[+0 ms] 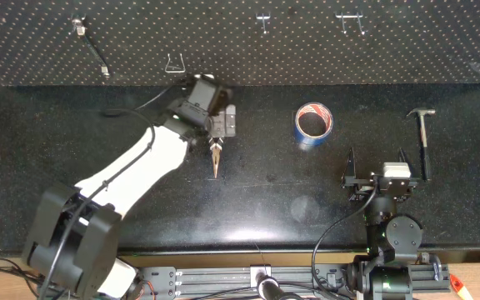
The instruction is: Place Tools Onto Pegboard
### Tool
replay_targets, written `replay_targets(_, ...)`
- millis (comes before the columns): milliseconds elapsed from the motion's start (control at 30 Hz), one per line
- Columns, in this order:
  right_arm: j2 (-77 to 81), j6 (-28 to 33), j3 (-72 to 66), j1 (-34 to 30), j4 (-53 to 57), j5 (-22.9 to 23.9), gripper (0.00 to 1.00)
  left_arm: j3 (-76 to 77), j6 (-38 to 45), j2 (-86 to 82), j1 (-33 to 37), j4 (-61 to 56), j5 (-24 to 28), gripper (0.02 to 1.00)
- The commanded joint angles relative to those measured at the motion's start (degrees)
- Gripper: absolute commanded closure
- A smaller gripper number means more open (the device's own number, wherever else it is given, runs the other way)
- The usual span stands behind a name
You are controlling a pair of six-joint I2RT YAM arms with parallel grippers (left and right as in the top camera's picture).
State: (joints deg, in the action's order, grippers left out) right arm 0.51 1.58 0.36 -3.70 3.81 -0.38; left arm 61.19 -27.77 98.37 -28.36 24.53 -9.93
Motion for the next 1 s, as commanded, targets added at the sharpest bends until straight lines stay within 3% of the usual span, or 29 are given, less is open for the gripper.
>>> replay_targets(33,-0.46,-1.07,-0.11,-0.24,0.28,-0.52,0.047,0.87,-2.25,1.18,0.66,-0.13,4.96,0.023)
replay_targets(300,-0.46,-1.07,-0.11,-0.24,0.28,-0.52,0.047,0.85,-2.21,2.54,-2.10,0.13,6.51,0.023)
replay_targets(1000,-0.46,-1.07,-0.11,-0.24,0.28,-0.52,0.047,0.87,-5.01,2.54,-3.87,4.61,-1.70,0.023)
